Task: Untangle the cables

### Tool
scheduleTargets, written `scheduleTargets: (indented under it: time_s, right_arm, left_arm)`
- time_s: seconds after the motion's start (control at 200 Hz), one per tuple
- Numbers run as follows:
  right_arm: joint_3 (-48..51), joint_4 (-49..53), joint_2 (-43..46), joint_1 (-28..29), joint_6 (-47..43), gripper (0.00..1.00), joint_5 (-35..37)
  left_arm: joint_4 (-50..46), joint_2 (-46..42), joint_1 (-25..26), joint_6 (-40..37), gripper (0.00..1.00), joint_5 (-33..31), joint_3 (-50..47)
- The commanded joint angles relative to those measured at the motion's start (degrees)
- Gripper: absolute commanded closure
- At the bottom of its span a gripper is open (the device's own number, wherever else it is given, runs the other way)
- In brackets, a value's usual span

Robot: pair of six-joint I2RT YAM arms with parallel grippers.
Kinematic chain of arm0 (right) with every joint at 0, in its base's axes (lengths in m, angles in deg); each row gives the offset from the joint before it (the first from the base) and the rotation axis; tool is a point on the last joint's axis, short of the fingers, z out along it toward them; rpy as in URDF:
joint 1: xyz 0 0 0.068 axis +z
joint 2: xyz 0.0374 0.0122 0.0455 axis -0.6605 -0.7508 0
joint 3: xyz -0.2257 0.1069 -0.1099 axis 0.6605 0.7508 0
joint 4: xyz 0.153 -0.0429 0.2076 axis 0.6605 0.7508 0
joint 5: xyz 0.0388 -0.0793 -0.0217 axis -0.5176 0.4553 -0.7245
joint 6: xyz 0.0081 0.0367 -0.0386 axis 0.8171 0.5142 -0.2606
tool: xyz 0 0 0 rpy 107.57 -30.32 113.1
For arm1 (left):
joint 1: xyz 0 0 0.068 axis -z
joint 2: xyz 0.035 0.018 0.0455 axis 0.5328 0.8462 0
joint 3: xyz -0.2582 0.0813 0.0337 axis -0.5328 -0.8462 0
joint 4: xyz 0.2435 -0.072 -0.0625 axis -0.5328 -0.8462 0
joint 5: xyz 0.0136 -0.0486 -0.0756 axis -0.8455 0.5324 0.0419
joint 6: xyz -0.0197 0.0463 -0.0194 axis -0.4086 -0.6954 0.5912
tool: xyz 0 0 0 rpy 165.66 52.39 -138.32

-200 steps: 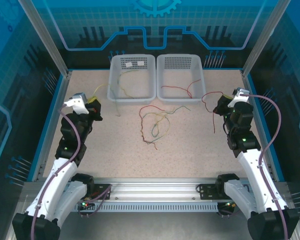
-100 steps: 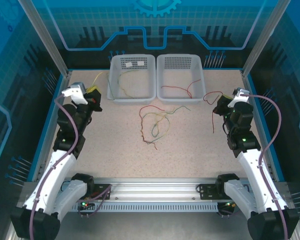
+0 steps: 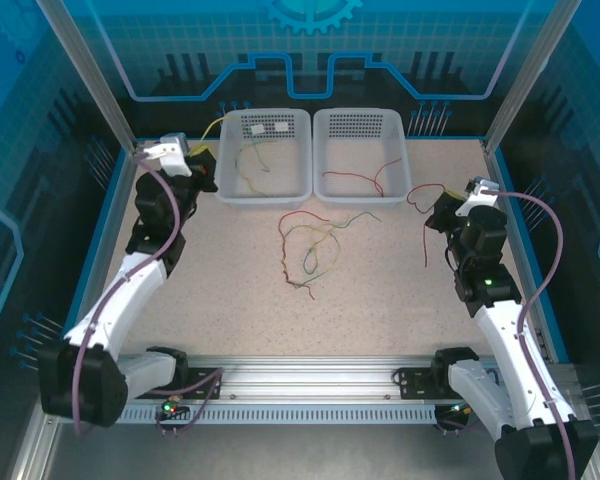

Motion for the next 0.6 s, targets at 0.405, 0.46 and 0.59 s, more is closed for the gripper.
scheduleTargets:
  time_s: [0.405, 0.46, 0.59]
  right_arm:
    - [0.1, -1.0, 1.2, -0.9, 1.4, 1.0, 0.0]
    - [0.0, -0.9, 1.4, -0.9, 1.4, 1.0, 0.0]
    - [0.0, -0.6, 1.8, -0.9, 1.0, 1.0, 0.1]
  left_arm:
    - [-27.1, 37.7, 2.6, -1.9, 1.0, -5.9, 35.9]
    - [-34.4, 42.1, 3.7, -1.8, 1.0, -8.5, 41.7]
    - [-38.7, 48.0, 6.7, -2.0, 1.0, -13.7, 46.6]
